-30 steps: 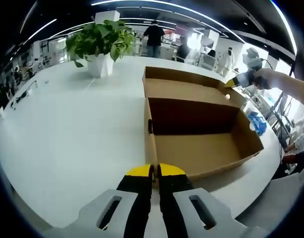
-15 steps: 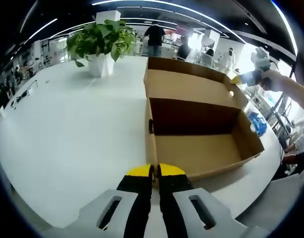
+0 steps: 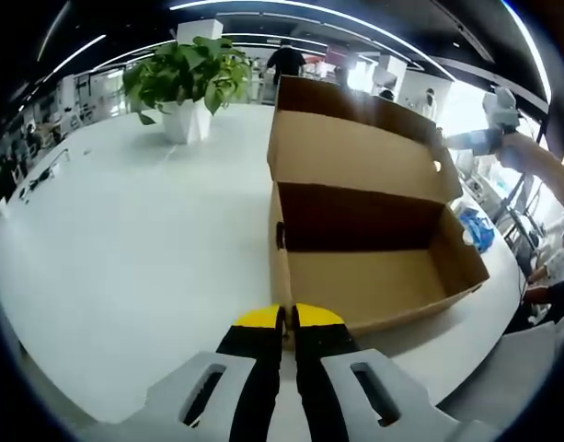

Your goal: Operate the shoe box by opening the lid, removing the specified soft item, and placing it in the target area until the item is outside and the box remains undamaged.

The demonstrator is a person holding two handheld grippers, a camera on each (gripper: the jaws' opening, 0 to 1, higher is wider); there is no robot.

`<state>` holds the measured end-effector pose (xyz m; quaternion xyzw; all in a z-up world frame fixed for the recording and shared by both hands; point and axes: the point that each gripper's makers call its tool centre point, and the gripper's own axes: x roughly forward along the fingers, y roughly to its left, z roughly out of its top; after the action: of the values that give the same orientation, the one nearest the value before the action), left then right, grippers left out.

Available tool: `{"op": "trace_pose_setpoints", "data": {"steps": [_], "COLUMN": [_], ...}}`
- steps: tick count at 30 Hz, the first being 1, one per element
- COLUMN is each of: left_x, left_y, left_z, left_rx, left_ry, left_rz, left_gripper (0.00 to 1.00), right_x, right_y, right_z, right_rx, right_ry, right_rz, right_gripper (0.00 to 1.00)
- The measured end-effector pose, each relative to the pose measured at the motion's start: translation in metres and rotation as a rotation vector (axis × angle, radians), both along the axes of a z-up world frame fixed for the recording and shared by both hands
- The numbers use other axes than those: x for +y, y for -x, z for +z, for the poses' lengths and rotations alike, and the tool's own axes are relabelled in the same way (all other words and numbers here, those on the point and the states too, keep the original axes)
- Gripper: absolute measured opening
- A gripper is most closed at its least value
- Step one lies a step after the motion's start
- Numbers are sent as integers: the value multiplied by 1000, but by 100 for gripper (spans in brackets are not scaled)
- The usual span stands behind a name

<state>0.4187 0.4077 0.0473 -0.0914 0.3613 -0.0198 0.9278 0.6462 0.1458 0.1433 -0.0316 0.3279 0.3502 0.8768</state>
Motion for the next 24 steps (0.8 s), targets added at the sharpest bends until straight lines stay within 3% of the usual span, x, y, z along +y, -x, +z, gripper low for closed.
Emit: {"op": "trace_pose_setpoints", "data": {"steps": [12, 24], "left_x": [-1, -3], "left_y": [0, 1], "left_z": [0, 1], "left_rx": [-7, -13], "left_ry": [0, 11], "left_rz": [-4, -4], "left_gripper": [1, 1], "right_x": [-2, -8], "right_y": [27, 51], "right_z": [17, 21], "right_rx": [-88, -116], "right_ry": [-11, -89], "right_rz": [46, 37], "right_gripper": [0, 0]}}
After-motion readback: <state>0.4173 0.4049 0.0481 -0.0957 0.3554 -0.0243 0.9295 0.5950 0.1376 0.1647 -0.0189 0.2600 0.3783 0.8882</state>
